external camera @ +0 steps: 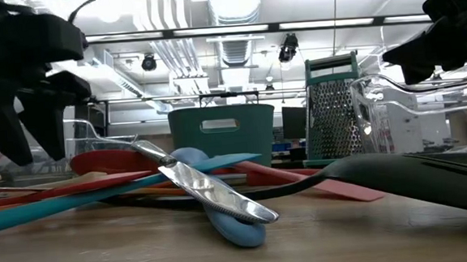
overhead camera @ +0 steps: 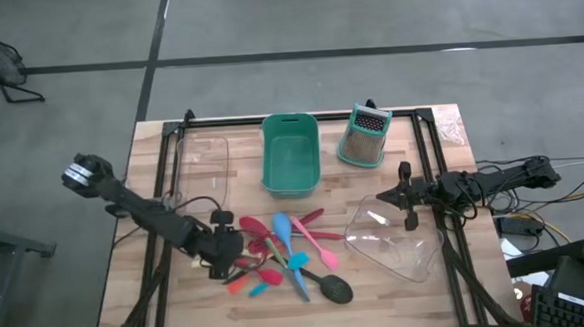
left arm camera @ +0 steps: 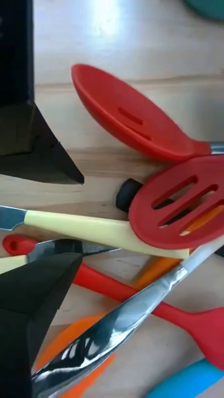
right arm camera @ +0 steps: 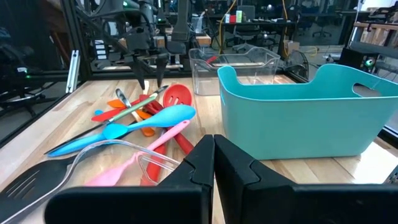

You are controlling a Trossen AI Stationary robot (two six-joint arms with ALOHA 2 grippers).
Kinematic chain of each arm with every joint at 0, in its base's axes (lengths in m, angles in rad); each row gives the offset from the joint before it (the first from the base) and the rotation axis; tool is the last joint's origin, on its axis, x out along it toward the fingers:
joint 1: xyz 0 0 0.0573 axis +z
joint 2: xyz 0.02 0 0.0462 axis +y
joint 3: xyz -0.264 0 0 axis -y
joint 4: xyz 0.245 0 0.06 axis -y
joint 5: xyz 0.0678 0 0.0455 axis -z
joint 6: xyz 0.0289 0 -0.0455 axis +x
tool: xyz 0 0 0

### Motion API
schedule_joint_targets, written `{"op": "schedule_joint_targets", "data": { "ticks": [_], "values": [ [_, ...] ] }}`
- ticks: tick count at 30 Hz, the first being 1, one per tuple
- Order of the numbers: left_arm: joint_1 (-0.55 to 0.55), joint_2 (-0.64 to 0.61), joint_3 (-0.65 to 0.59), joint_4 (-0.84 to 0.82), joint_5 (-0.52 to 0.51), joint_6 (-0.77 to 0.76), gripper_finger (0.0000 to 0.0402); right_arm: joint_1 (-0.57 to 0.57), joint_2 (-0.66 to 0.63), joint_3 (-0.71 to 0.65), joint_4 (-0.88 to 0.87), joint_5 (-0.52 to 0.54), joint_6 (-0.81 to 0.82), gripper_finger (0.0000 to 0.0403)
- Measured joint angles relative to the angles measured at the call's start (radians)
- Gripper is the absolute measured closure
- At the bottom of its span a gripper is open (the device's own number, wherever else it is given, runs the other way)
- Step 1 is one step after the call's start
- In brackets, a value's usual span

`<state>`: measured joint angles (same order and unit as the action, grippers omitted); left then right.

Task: Pick & Place Kitchen Items
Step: Put the yellow table knife into the top transparent bin

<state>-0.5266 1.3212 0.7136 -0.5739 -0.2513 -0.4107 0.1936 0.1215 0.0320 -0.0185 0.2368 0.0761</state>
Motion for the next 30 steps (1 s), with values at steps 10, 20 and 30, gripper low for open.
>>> {"op": "schedule_joint_targets", "data": {
  "ticks": [10, 20, 30],
  "values": [
    [0.029, 0.068, -0.011, 0.053, 0.027, 0.052, 0.0204, 0.000, 0.000, 0.000, 0.000, 0.000, 0.000, 0.0394],
    [0.056, 0.111, -0.023, 0.081, 0.078, 0.063, 0.0204, 0.000, 0.000, 0.000, 0.000, 0.000, 0.001, 0.0394],
    [0.088, 0.103, -0.067, 0.126, 0.138, 0.069, 0.0204, 0.000, 0.000, 0.000, 0.000, 0.000, 0.001, 0.0394]
  ]
}}
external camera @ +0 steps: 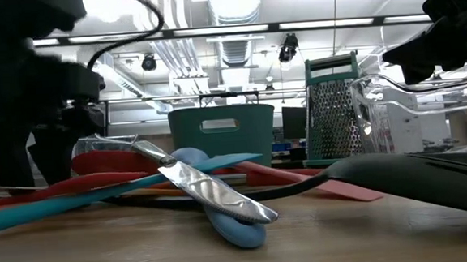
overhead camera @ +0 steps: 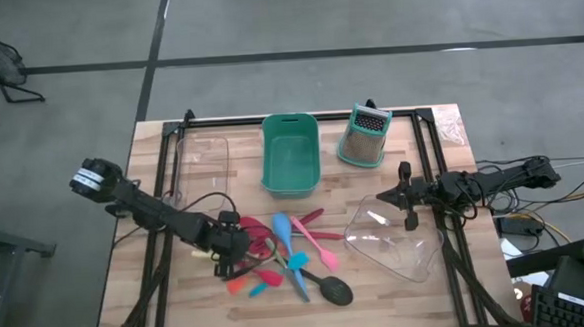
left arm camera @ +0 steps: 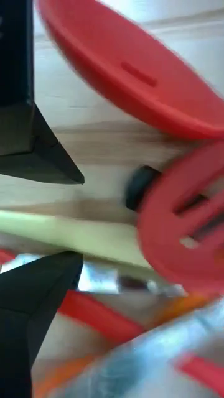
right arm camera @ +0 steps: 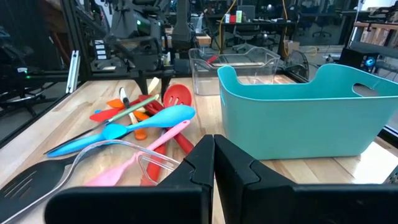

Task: Pick & Place Kitchen Items
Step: Put the yellow table knife into the top transparent bin

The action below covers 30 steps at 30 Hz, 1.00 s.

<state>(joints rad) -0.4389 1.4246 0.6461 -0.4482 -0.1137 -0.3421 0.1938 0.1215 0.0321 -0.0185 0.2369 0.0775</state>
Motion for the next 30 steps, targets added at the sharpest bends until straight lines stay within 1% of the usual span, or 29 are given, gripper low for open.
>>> {"op": "schedule_joint_targets", "data": {
  "ticks": [4, 8, 12, 18, 25, 30],
  "values": [
    [0.005, -0.001, -0.012, 0.004, -0.028, -0.002, 0.0206, 0.000, 0.000, 0.000, 0.000, 0.000, 0.000, 0.0394],
    [0.005, -0.001, -0.012, 0.015, -0.027, -0.001, 0.0225, 0.000, 0.000, 0.000, 0.000, 0.000, -0.001, 0.0394],
    [0.005, -0.001, -0.013, 0.025, -0.025, 0.002, 0.0265, 0.000, 0.000, 0.000, 0.000, 0.000, -0.001, 0.0394],
    [0.006, 0.000, -0.013, 0.027, -0.038, 0.027, 0.0352, 0.000, 0.000, 0.000, 0.000, 0.000, -0.001, 0.0394],
    [0.007, -0.002, -0.012, 0.021, -0.030, 0.044, 0.0357, 0.000, 0.000, 0.000, 0.000, 0.000, -0.001, 0.0394],
    [0.007, -0.004, 0.010, -0.036, -0.001, 0.044, 0.0357, 0.000, 0.000, 0.000, 0.000, 0.000, -0.001, 0.0394]
  ]
}}
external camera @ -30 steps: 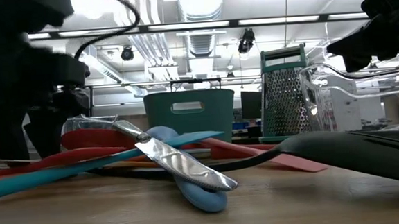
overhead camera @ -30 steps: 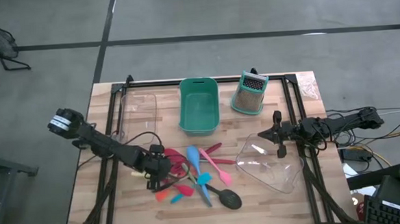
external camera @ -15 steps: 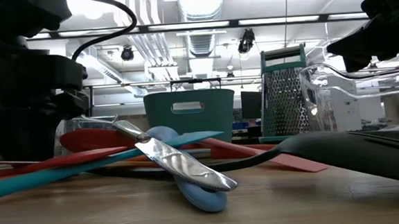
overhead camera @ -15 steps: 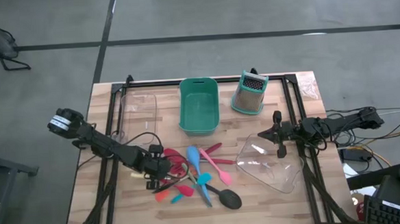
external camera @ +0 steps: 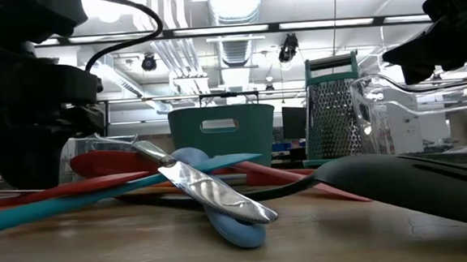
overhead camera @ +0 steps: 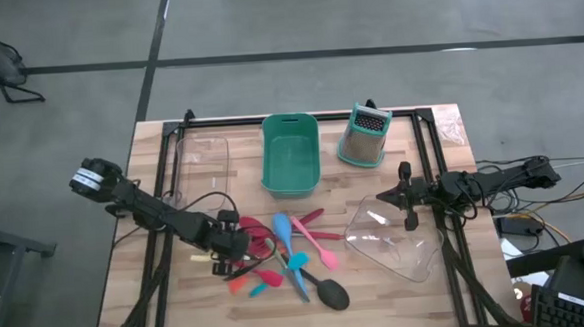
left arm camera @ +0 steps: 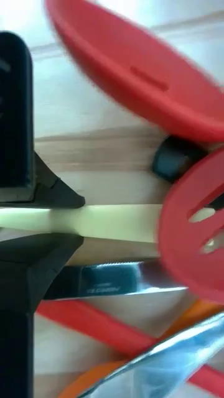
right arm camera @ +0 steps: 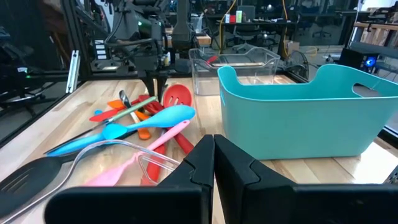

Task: Pick & Place Kitchen Items
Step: Put the yellow table knife into the top transparent bin

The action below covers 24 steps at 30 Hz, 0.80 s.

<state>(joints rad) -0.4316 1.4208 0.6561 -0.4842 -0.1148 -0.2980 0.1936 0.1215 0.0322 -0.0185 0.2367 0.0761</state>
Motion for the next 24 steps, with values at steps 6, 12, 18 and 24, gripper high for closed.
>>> {"op": "schedule_joint_targets", "data": {
  "ticks": [6, 12, 18, 24],
  "values": [
    [0.000, 0.000, 0.068, -0.135, 0.027, -0.016, 0.0357, 0.000, 0.000, 0.000, 0.000, 0.000, 0.001, 0.0394],
    [0.000, -0.001, 0.150, -0.260, 0.028, -0.023, 0.0357, 0.000, 0.000, 0.000, 0.000, 0.000, 0.001, 0.0394],
    [-0.002, -0.042, 0.241, -0.396, 0.019, -0.025, 0.0357, 0.000, 0.000, 0.000, 0.000, 0.000, 0.000, 0.0394],
    [-0.002, -0.123, 0.286, -0.538, 0.009, -0.074, 0.0357, 0.000, 0.000, 0.000, 0.000, 0.000, 0.000, 0.0394]
  ]
}}
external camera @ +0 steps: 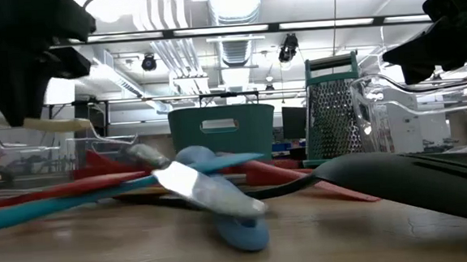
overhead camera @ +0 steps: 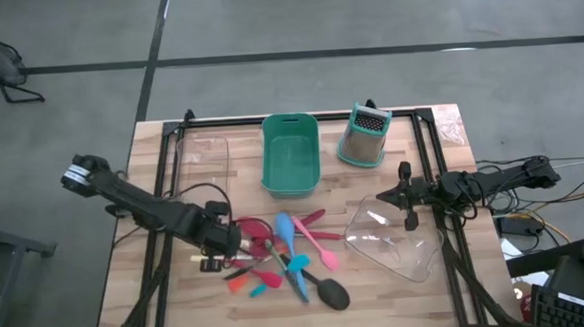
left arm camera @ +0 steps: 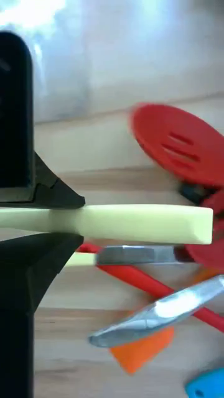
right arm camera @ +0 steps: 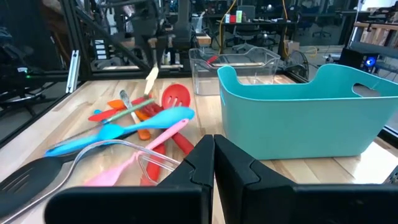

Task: Pick & Place Kitchen Items
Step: Put the yellow table knife into the top transparent bin

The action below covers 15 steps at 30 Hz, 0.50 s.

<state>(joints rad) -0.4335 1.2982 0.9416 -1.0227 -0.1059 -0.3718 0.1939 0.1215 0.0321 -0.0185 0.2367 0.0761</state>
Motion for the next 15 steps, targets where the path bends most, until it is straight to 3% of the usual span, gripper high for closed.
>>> {"op": "schedule_joint_targets", "data": {
  "ticks": [5, 12, 15],
  "values": [
    [0.000, -0.066, 0.003, -0.110, -0.038, -0.070, 0.0356, 0.000, 0.000, 0.000, 0.000, 0.000, 0.000, 0.0394],
    [0.003, -0.178, 0.006, -0.140, -0.303, -0.102, 0.0356, 0.000, 0.000, 0.000, 0.000, 0.000, 0.000, 0.0394],
    [0.004, -0.222, 0.010, -0.138, -0.485, -0.193, 0.0354, 0.000, 0.000, 0.000, 0.000, 0.000, 0.001, 0.0394]
  ]
}}
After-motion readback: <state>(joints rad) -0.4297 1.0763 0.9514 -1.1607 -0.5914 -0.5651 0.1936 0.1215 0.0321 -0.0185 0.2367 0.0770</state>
